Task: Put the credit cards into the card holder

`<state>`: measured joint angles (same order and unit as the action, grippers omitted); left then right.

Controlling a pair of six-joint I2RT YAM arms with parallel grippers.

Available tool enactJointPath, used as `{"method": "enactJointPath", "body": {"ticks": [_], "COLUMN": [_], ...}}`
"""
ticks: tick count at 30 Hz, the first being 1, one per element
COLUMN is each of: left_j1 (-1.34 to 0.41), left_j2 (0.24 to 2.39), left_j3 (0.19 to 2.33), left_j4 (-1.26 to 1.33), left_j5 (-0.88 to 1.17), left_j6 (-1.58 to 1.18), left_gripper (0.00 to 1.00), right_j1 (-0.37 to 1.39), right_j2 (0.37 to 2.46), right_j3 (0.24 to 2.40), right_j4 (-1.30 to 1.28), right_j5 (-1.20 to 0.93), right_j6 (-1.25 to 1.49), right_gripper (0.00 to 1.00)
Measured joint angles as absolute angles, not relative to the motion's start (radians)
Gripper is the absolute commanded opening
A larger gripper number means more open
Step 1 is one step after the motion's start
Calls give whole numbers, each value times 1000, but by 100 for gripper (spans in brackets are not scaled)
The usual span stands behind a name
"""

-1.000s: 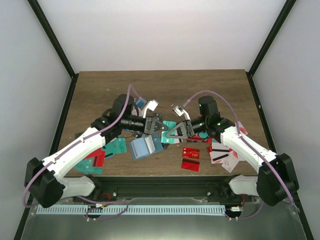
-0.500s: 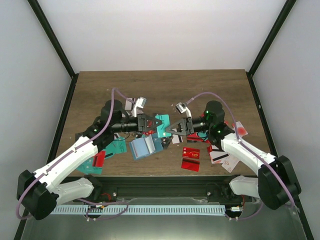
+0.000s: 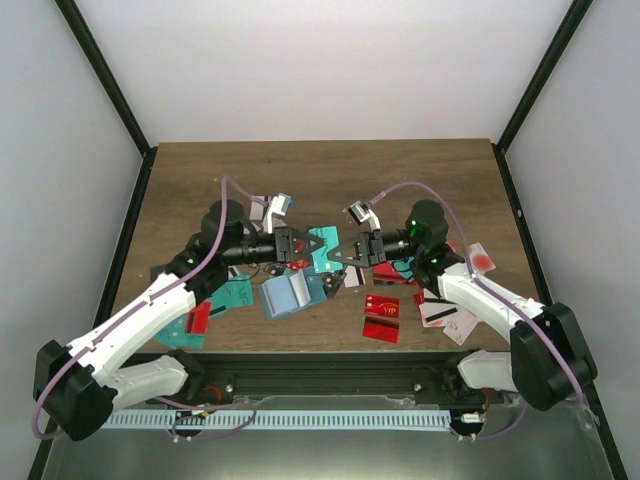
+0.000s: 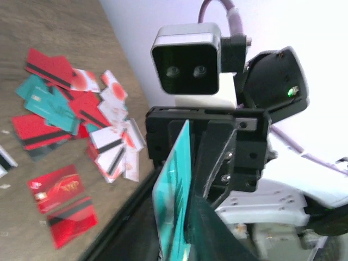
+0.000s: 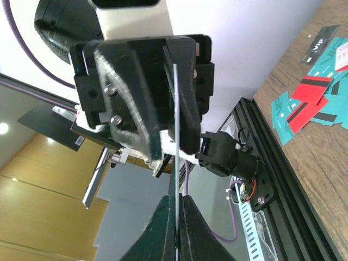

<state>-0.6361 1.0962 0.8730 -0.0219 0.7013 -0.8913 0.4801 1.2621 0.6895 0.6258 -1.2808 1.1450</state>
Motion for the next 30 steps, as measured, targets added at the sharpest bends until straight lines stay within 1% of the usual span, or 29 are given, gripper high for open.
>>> {"method": "enactJointPath", "body": {"ticks": [1, 2, 3, 6, 11, 16, 20, 23, 30], "left_j1": [-636, -636, -635, -626, -573, -514, -491, -482, -476], "left_j2": [1096, 1096, 1094, 1089, 1079, 1084, 1135, 1202, 1324], "left_j3": [873, 873, 873, 877, 859, 779, 750, 749, 749], "left_j4": [-33, -53, -79, -214, -437, -550, -584, -585, -562], "left_j5": [694, 681, 663, 558, 395, 321, 294, 287, 282], "left_j6": [-884, -884, -868, -828, -779, -746, -725, -702, -651], "left_gripper": [37, 43, 45, 46, 36, 26, 17, 13, 9], "right_j1": [481, 481, 482, 482, 485, 516, 564, 594, 625], "right_j2": [1265, 1270, 1280, 1337, 1470, 1617, 1723, 1770, 1873], "right_j3": [696, 707, 725, 804, 883, 909, 962, 991, 1073], "right_j4": [598, 558, 498, 302, 59, -68, -121, -142, -177], "right_j5": [-1278, -1274, -1267, -1230, -1153, -1087, -1049, -1036, -1020], "right_j6": [1126, 1098, 1059, 919, 737, 661, 618, 598, 548], "right_gripper": [1, 1, 1, 1, 1, 1, 1, 1, 1]}}
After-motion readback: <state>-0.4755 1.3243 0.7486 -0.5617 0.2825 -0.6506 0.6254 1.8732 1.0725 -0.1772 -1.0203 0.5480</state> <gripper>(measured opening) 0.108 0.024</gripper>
